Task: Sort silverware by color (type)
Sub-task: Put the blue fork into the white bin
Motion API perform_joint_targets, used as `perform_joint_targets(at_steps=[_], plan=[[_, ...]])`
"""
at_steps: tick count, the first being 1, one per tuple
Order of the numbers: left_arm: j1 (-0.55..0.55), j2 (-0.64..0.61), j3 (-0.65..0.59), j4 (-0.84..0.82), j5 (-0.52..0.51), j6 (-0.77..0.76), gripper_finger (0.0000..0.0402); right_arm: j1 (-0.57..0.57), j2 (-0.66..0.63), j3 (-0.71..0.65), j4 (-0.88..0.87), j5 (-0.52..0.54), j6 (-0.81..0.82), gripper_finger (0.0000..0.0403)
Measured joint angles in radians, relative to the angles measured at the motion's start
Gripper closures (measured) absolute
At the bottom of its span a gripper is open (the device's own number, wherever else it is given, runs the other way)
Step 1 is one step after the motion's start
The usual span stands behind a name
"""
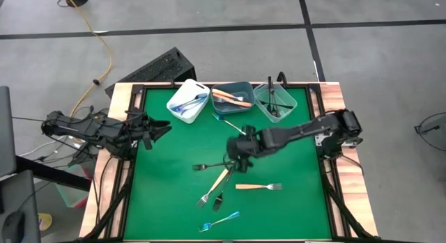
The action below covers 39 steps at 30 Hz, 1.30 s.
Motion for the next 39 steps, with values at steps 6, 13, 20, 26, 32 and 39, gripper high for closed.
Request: perform_joint_targets(at_steps=[6, 13, 20, 26, 32, 39], plan=[[0.0, 0.001, 0.0, 0.001, -0.002, 0.014, 0.0237, -0.129, -0.024, -0.108, 0.006, -0.003, 0.105, 0.0199], [0.0, 0.001, 0.0, 0.001, -0.005, 0.049, 0.0237, -0.233, -0.025, -0.227, 0.249, -0.073, 0.027, 0.02], [0.0, 0.001, 0.0, -0.002, -0.021, 0.057, 0.0237, -0.317, -0.025, -0.283, 0.468, -0.091, -0.066, 0.02], [0.0, 0.001, 0.0, -0.007, -0.023, 0.065, 0.0237, -0.359, -0.008, -0.284, 0.551, -0.114, -0.104, 0.02], [0.0, 0.001, 0.0, -0.007, -0.024, 0.074, 0.0237, -0.358, 0.019, -0.282, 0.556, -0.129, -0.104, 0.02], [0.0, 0.001, 0.0, -0.01, -0.024, 0.086, 0.0237, -0.335, 0.042, -0.286, 0.544, -0.143, -0.116, 0.02]])
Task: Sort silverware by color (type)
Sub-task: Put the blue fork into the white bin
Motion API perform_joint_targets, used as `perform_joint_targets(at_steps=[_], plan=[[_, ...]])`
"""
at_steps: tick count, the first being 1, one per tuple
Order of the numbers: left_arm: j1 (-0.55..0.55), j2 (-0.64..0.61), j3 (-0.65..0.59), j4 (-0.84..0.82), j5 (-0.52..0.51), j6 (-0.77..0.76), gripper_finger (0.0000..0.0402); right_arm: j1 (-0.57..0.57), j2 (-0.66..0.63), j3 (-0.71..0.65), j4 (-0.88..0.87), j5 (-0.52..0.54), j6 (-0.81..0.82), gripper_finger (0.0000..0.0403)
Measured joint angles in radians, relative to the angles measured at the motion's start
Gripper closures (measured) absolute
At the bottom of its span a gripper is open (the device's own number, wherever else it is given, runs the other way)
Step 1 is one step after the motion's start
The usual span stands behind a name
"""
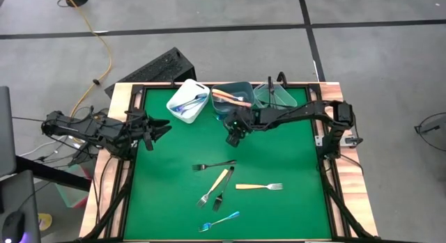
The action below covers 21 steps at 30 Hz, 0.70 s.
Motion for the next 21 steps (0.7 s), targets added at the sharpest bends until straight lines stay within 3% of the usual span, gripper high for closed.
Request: perform_joint_targets(at_steps=[13, 18, 21], plan=[[0.0, 0.0, 0.0, 0.001, -0.001, 0.028, 0.0237, -0.021, -0.001, 0.002, 0.076, -0.056, 0.0, 0.02], [0.0, 0.0, 0.0, 0.001, 0.0, 0.039, 0.0237, -0.029, -0.001, 0.002, 0.087, -0.17, -0.032, 0.02], [0.0, 0.0, 0.0, 0.001, 0.0, 0.04, 0.0237, -0.028, -0.001, 0.002, 0.09, -0.172, -0.046, 0.02]])
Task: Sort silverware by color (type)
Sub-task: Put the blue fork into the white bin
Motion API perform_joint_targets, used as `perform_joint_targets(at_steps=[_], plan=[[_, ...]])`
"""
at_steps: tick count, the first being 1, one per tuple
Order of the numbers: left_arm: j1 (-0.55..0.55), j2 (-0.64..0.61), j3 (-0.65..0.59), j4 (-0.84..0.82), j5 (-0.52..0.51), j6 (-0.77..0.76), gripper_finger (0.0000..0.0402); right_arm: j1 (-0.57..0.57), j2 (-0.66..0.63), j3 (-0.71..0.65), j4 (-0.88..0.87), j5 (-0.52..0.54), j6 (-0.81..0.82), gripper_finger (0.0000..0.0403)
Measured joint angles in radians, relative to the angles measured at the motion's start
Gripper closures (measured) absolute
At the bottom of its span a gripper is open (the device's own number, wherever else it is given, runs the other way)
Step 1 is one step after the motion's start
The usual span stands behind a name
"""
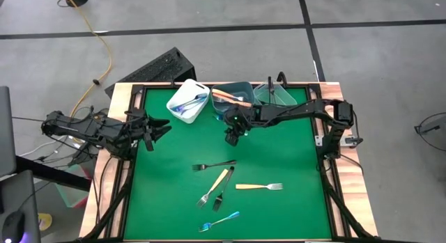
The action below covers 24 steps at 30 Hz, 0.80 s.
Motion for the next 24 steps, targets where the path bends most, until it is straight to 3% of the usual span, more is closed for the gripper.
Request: perform_joint_targets(at_steps=[13, 16, 24], plan=[[0.0, 0.0, 0.0, 0.0, -0.005, 0.011, 0.0237, -0.026, 0.0, -0.149, 0.104, 0.066, -0.005, 0.02], [0.0, 0.0, 0.0, 0.0, -0.019, 0.012, 0.0237, -0.024, 0.001, -0.152, 0.12, 0.128, -0.039, 0.02], [0.0, 0.0, 0.0, 0.0, -0.021, 0.011, 0.0237, -0.032, 0.02, -0.15, 0.241, 0.128, -0.123, 0.02]])
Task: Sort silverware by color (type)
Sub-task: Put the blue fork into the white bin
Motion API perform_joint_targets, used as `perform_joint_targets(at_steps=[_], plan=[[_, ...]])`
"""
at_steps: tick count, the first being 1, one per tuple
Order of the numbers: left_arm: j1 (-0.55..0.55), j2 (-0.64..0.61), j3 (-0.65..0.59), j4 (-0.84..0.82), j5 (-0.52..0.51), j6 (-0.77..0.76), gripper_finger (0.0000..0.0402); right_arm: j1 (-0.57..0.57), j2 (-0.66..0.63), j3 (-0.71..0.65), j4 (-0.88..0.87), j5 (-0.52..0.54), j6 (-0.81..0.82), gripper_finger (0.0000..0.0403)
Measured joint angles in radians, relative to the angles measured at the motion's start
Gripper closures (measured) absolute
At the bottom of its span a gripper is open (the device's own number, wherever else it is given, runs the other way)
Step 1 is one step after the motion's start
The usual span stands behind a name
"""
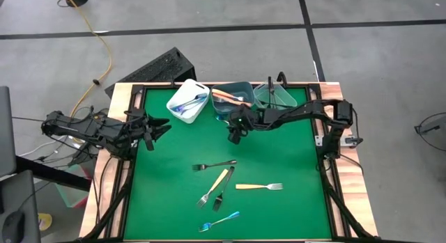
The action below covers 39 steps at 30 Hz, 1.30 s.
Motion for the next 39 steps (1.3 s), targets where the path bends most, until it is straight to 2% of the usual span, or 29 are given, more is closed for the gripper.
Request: perform_joint_targets(at_steps=[15, 25, 31, 39], plan=[[0.0, 0.0, 0.0, -0.007, -0.001, -0.024, 0.0237, -0.022, 0.068, -0.002, -0.014, 0.0, 0.028, 0.02], [0.0, 0.0, 0.0, -0.027, 0.0, -0.047, 0.0237, -0.008, 0.125, 0.002, -0.029, 0.001, 0.043, 0.0223], [0.0, 0.0, 0.0, -0.03, 0.0, -0.049, 0.0237, 0.001, 0.138, 0.002, -0.049, 0.007, 0.048, 0.0264], [0.0, 0.0, 0.0, -0.029, -0.009, -0.039, 0.0237, 0.024, 0.14, 0.002, -0.078, 0.011, 0.095, 0.037]])
